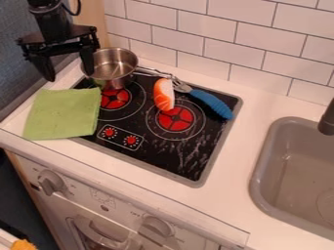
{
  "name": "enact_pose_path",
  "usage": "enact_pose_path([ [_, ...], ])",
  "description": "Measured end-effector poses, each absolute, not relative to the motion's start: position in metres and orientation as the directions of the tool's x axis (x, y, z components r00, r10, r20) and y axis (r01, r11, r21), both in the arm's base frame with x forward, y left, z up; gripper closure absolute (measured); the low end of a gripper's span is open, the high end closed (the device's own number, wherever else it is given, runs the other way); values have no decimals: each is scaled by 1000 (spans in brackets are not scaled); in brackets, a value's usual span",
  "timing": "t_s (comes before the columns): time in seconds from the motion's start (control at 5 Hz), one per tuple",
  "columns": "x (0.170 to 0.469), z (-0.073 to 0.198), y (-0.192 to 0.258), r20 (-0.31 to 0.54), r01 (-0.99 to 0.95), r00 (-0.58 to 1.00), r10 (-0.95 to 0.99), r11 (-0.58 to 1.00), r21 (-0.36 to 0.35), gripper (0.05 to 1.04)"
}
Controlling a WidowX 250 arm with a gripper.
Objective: Put the silver pot on top of the green cloth
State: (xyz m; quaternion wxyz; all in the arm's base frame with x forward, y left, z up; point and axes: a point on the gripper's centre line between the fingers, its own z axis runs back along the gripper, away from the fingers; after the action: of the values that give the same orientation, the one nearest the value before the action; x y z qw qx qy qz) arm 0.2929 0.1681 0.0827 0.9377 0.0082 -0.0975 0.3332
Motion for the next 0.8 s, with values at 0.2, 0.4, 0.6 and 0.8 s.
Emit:
enact_pose_path([
  [0.2,291,72,166,150,-609,780,608,792,-45,84],
  [0.4,304,78,159,141,-406,901,410,912,-60,84],
  [0.6,313,79,140,143,-196,970,197,980,-20,84],
  [0.8,319,79,132,158,-17,987,12,999,28,84],
])
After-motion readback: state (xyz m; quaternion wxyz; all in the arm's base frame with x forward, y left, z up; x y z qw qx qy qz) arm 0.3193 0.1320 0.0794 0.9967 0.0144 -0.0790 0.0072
